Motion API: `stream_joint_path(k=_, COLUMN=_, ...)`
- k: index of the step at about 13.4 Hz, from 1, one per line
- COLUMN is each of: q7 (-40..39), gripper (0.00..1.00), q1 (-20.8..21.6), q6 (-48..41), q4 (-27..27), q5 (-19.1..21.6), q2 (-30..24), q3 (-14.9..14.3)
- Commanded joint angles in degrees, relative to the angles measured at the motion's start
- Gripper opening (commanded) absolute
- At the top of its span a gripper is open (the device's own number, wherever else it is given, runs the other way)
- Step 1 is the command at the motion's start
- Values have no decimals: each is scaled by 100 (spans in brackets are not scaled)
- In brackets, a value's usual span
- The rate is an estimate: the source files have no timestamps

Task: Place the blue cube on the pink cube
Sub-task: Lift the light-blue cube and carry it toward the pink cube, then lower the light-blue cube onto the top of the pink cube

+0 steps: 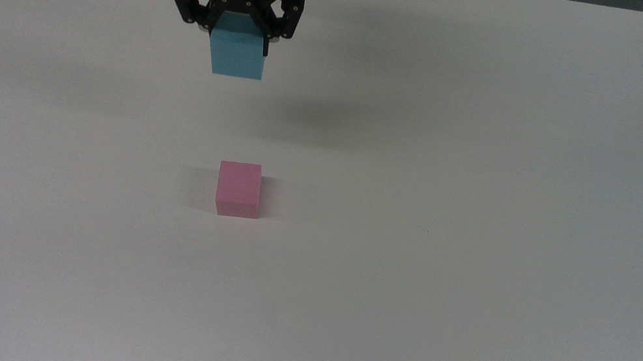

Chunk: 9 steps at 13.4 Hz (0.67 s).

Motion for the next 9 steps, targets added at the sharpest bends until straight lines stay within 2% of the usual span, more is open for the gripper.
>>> stream_joint_path(k=1, q7=-94, gripper=30, q1=-29, q6=323, q4=299, q5=-45, q2=393, q3=-40)
stream_joint_path(k=5, q7=-15, gripper=30, q1=-12, q6=964, q4=299, q5=7, q2=1087, q3=-14)
stream_joint_path(k=9, q7=108, gripper=30, q1=6, q6=1413, q4=308, q5=34, q2=1509, q3=39)
